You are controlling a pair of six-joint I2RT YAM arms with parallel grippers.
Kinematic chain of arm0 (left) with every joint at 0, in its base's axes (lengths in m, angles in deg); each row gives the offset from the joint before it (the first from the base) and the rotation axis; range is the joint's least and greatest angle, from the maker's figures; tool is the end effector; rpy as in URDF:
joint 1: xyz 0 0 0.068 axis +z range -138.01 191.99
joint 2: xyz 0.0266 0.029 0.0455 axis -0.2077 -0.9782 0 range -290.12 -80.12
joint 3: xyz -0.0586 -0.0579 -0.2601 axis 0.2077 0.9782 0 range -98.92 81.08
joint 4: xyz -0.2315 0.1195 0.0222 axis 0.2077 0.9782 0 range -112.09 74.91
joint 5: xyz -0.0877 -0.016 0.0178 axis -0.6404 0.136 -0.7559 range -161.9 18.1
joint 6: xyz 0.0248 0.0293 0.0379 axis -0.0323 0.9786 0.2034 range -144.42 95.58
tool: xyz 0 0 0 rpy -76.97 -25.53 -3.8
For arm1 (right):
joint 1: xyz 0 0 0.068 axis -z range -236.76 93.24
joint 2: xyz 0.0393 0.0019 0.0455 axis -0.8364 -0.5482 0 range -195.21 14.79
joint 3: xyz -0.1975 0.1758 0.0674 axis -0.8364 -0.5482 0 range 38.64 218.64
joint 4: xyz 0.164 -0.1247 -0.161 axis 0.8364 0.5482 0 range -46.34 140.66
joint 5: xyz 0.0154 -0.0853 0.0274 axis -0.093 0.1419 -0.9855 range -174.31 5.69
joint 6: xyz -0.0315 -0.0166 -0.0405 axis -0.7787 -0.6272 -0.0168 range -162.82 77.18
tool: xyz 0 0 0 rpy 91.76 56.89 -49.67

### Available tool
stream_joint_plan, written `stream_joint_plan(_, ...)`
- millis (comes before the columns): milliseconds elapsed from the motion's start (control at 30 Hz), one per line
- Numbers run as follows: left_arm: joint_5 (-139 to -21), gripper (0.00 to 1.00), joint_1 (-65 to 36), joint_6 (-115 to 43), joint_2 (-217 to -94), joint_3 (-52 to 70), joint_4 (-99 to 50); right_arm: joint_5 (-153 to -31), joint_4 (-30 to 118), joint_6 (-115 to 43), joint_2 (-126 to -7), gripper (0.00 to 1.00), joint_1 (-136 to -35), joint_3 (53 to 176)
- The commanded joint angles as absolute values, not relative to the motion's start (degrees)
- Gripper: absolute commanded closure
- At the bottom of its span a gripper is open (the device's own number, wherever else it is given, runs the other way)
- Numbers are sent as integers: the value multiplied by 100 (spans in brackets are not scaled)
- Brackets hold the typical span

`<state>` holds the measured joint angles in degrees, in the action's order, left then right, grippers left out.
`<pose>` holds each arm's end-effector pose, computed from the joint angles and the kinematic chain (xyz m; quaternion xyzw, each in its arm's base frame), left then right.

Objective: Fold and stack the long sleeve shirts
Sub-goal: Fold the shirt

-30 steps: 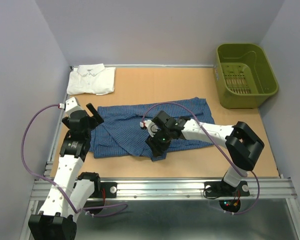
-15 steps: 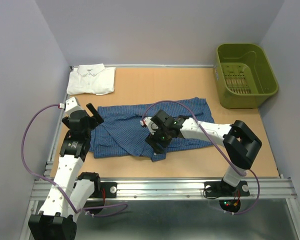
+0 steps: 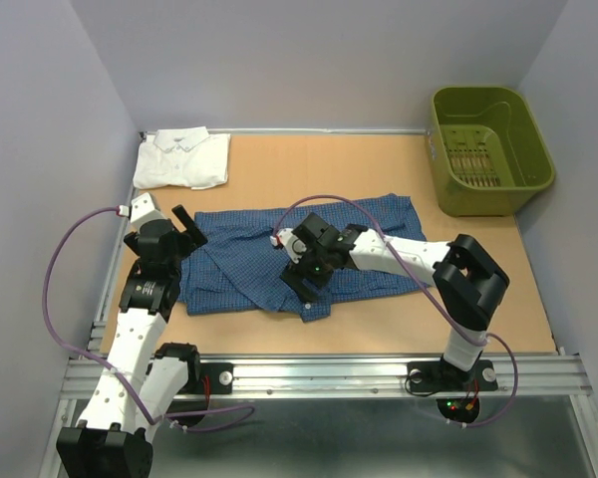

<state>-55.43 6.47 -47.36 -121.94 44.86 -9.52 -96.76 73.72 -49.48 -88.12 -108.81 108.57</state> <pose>0.1758 -0.0068 0.2916 -0.2044 0.7796 -0.0303 0.5912 0.2193 0.2938 0.1910 -0.4960 0.8302 0.1867 0.1731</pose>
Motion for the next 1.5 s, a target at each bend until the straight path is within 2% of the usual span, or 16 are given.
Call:
stream_joint_plan(0, -5546, 1, 654, -4648, -12169, 4540, -1216, -9959, 7205, -5108, -8936, 13, -10879, 11352)
stream_joint_plan(300, -5555, 1, 654, -4639, -12195, 4540, -1225, -10532, 7214, -5135, -8901, 27, -10879, 11247)
stream_joint_plan(400, -5555, 1, 654, -4648, -12195, 4540, -1216, -10558, 7222, -5135, -8840, 39, -10888, 11168)
stream_joint_plan(433, -5555, 1, 654, -4648, -12204, 4540, -1225, -10549, 7214, -5143, -8831, 49, -10879, 11107)
stream_joint_plan(500, -5555, 1, 654, -4639, -12204, 4549, -1225, -10488, 7213, -5143, -8787, 58, -10888, 11062)
stream_joint_plan(700, -5573, 2, 654, -4648, -12221, 4549, -1234, -9681, 7205, -5134, -8865, 56, -10879, 10956)
stream_joint_plan(800, -5573, 2, 654, -4639, -12213, 4558, -1234, -9197, 7196, -5205, -8927, 51, -10888, 10965)
stream_joint_plan(1000, -5573, 2, 662, -4639, -12221, 4558, -1234, -9257, 7134, -5240, -9006, 52, -10888, 11035)
stream_joint_plan(1100, -5573, 2, 662, -4648, -12230, 4558, -1234, -9389, 7117, -5257, -9077, 55, -10888, 11044)
stream_joint_plan(1233, -5573, 2, 654, -4648, -12230, 4558, -1234, -9573, 7117, -5284, -9094, 67, -10888, 11027)
stream_joint_plan(1300, -5573, 2, 662, -4639, -12248, 4558, -1243, -9609, 7117, -5328, -9059, 69, -10888, 10992)
stream_joint_plan(1433, -5582, 2, 654, -4648, -12248, 4558, -1243, -9583, 7134, -5302, -8831, 99, -10888, 10983)
stream_joint_plan(1467, -5582, 2, 654, -4648, -12248, 4558, -1243, -9591, 7134, -5302, -8752, 99, -10888, 10992)
